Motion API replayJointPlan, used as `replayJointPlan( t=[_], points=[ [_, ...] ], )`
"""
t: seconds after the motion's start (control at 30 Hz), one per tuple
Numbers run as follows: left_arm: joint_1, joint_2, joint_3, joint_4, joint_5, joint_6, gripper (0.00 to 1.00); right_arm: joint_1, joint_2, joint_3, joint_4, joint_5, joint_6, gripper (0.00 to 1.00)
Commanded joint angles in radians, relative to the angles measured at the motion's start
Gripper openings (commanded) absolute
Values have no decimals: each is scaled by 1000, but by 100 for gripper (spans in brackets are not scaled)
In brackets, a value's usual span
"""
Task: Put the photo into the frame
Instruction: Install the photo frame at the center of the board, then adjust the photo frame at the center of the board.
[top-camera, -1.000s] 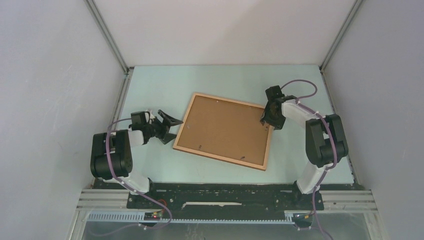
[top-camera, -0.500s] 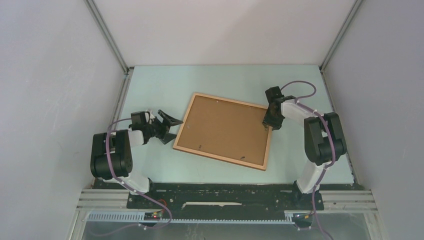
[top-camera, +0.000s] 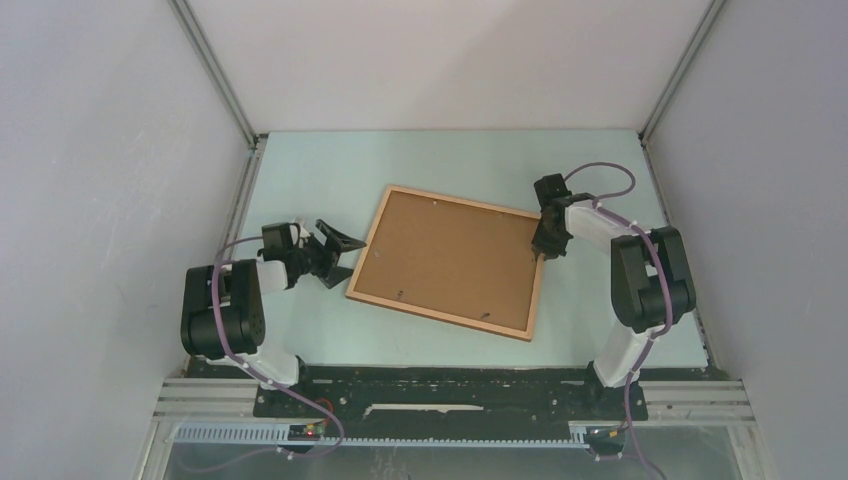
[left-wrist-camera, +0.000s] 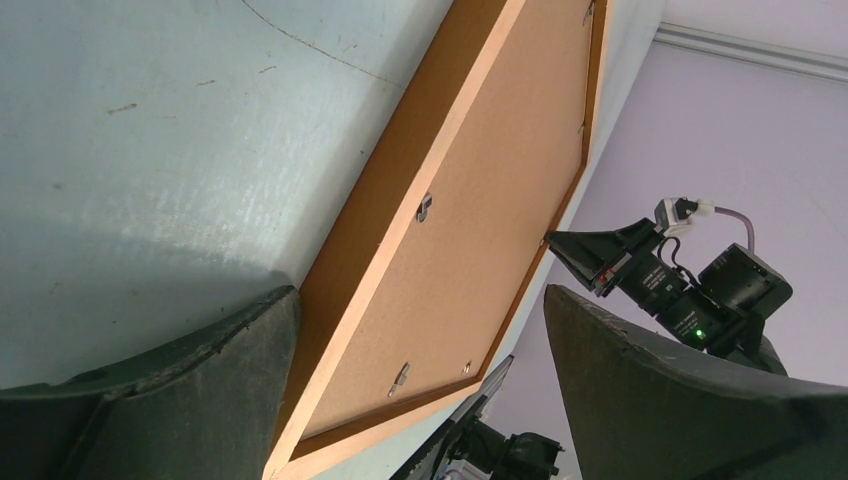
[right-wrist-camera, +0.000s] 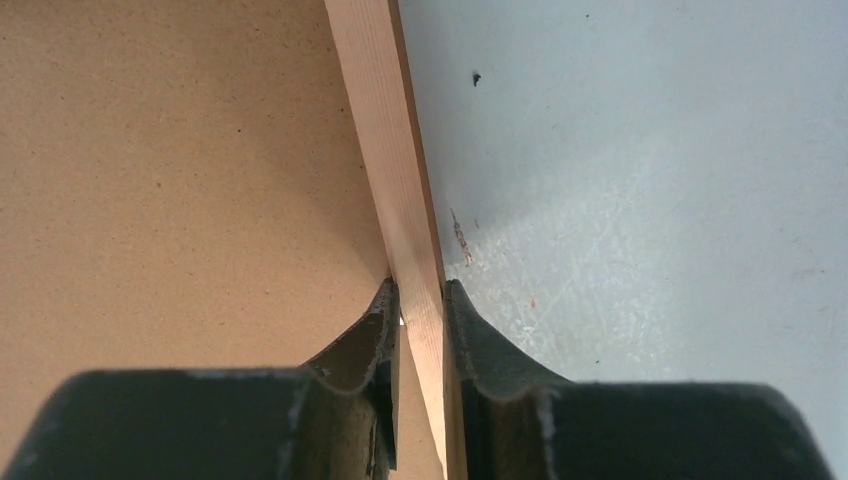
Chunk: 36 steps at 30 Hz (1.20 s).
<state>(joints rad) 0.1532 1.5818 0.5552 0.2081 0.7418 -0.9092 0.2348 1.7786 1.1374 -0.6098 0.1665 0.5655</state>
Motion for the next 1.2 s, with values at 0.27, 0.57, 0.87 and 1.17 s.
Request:
replayJointPlan(
  t=[0.27,0.57,0.87,1.17],
  points=[
    [-6,-44,-21,-7,36,3,96,-28,-49,-19,105,-172,10,61],
    [-40,-92,-36,-74,15,47,97,-26,40,53,180,-288,-17,65],
    [-245,-211,-142,-66,-33,5,96,39,283,398,154,-387,17,66],
    [-464,-518,-220,-248,-171,-24,98,82,402,817,-101,-267,-67,76]
  ],
)
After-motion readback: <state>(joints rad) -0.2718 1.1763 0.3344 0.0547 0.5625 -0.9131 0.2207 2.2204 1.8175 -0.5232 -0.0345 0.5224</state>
